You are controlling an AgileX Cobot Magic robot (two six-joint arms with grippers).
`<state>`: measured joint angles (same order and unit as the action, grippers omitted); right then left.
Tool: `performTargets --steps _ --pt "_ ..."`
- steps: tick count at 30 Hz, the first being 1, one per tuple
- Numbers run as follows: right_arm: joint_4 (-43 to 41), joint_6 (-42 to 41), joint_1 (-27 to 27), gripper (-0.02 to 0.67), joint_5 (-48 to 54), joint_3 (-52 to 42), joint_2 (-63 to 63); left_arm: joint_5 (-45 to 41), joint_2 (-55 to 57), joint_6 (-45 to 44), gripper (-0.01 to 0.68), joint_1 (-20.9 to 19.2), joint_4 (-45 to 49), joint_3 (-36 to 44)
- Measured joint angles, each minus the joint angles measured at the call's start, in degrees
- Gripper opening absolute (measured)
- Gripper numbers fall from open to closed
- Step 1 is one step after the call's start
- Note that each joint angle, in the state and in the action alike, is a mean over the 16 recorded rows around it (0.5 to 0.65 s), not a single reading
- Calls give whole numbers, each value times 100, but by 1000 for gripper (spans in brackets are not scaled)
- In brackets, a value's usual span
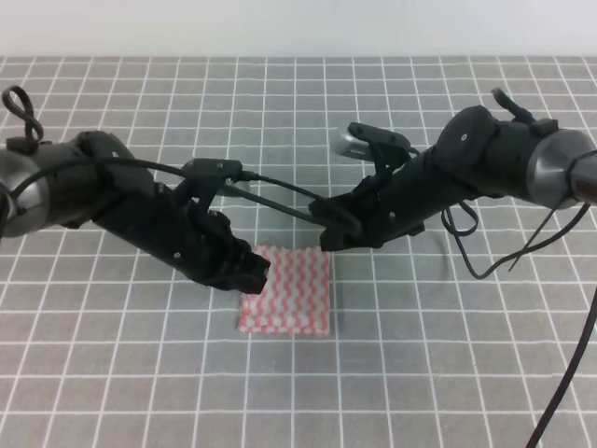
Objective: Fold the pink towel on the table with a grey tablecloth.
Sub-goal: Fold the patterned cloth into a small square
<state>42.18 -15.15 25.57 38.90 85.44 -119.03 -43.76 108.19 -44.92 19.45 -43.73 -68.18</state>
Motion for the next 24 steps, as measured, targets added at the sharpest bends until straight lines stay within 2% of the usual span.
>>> performTargets --steps 11,24 --pt "54 -9 -1 -15 107 94 -211 144 -86 -19 -2 2 -5 -6" --pt "-23 -95 0 -15 819 437 -10 356 -132 -68 -2 -8 -3 -5"
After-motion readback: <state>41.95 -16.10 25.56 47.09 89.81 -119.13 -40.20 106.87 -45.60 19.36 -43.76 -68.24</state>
